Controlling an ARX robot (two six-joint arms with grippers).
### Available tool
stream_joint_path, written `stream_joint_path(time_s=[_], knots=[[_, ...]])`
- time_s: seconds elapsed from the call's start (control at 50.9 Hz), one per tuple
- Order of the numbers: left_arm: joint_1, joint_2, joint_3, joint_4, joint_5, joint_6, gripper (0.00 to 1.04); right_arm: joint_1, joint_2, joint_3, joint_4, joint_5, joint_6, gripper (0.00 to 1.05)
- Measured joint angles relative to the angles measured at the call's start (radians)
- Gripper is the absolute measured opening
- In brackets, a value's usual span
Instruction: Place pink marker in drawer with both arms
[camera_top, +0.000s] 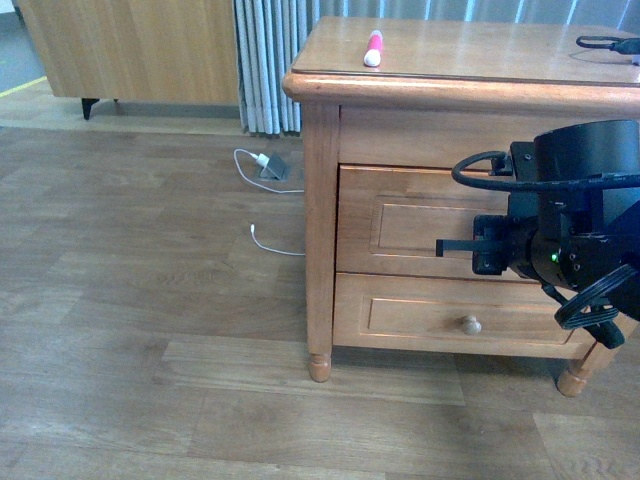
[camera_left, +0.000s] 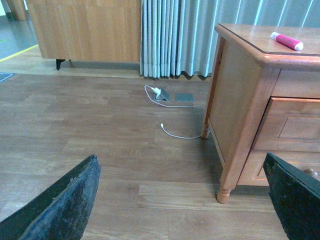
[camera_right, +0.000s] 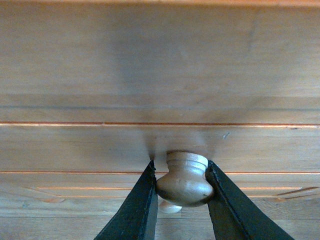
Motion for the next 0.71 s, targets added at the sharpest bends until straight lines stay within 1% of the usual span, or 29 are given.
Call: stream_joint_path(time_s=[0.157,0.393,0.589,0.609,0.707], knots=[[0.000,0.000,0.000,0.000,0.000,0.000,0.99,0.010,-0.057,-0.088,0.002,-0.011,0.015,0.23],[0.000,0.000,0.000,0.000,0.000,0.000,0.99,0.033,-0.226,-0.337,0.016,-0.062,0.082,0.23],[0.000,0.000,0.000,0.000,0.000,0.000,0.99,0.056,-0.345,-0.498,0.018,-0.092,0.122,0.24],[0.000,0.000,0.000,0.000,0.000,0.000,0.99,0.059,-0.354,-0.510,0.019,-0.093,0.124,0.26],[0.000,0.000,0.000,0.000,0.000,0.000,0.99,0.077,-0.436,-0.584,0.018,-0.092,0.133,0.46]])
